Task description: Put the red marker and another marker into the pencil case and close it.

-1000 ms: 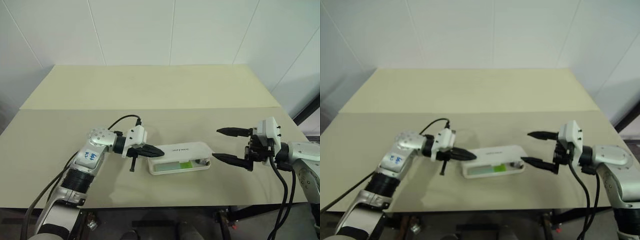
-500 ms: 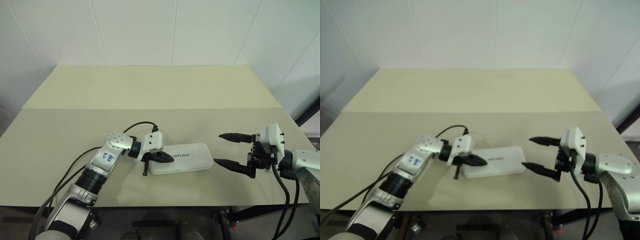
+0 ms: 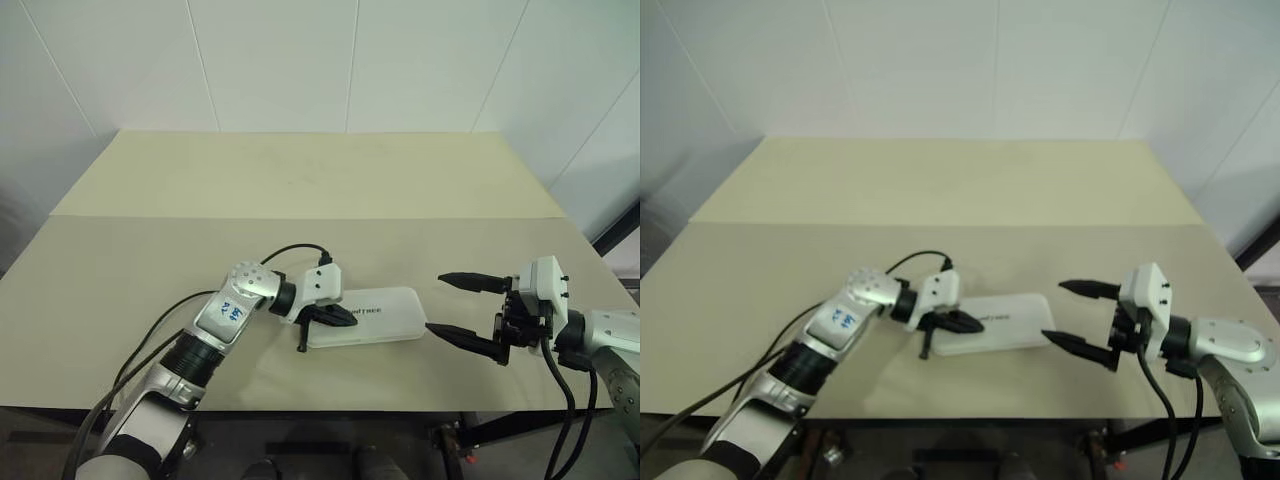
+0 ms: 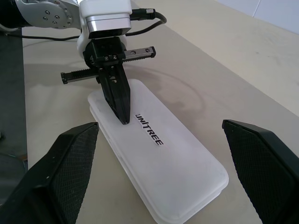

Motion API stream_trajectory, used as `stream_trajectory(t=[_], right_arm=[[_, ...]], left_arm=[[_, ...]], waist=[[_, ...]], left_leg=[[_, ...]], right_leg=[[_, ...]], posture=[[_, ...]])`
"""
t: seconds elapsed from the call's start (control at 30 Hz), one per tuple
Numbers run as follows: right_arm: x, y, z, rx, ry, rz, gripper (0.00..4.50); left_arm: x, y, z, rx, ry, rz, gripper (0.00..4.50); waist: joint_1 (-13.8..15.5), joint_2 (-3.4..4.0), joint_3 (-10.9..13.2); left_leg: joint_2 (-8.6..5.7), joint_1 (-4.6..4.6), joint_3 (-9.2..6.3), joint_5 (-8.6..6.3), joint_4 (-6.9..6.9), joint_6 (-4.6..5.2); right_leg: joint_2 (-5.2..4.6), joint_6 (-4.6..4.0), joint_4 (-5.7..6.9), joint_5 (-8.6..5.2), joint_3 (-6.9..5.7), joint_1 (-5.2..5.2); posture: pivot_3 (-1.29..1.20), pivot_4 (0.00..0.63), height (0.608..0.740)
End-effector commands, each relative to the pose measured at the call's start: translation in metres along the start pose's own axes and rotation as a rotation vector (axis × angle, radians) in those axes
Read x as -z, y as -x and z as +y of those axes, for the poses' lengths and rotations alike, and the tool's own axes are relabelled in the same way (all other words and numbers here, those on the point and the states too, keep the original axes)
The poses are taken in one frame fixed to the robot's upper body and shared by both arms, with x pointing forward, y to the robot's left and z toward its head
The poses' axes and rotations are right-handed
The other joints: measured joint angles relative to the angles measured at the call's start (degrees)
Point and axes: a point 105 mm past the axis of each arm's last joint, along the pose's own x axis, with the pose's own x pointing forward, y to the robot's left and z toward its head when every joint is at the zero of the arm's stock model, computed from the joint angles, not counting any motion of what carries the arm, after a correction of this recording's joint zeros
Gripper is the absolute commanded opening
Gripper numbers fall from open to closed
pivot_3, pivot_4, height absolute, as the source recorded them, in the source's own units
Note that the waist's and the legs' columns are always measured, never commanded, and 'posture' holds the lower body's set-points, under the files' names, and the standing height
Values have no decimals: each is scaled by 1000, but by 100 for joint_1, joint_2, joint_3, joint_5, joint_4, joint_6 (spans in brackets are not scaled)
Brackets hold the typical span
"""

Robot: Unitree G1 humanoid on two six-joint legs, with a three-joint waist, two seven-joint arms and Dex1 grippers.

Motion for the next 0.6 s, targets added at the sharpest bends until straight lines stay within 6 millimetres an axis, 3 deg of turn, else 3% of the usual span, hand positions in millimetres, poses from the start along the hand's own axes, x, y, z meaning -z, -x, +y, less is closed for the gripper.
stream_trajectory(t=[0.03,0.2,0.37,0.47,0.6], right_arm=[[-9,-1,-3,5,45,-40,4500],[-4,-1,-9,5,43,-31,4500],[3,3,-23,24,47,-14,4500],[5,5,-29,29,54,-9,4500],[6,6,-34,26,70,2,4500]], left_arm=[[-22,15,13,-87,10,-156,6],[-24,56,25,-204,64,-291,6],[-10,103,32,-339,64,-319,6],[-2,118,29,-375,63,-311,6],[7,137,17,-378,71,-319,885]], waist=[[-4,-1,1],[-19,-1,1],[-8,-1,1],[-3,-1,1],[-14,-1,1]], left_leg=[[0,-2,0,0,2,0],[3,1,0,0,-4,0],[3,0,0,-1,-7,0],[3,0,0,-1,-9,-1],[3,0,0,-1,-12,-2]], right_leg=[[0,0,0,0,0,-1],[3,13,5,8,0,-2],[1,36,4,19,-1,-4],[0,44,4,23,-1,-5],[-1,43,2,23,-2,-5]], posture=[[0,150,740],[0,150,740],[0,150,740],[0,150,740],[0,150,740]])
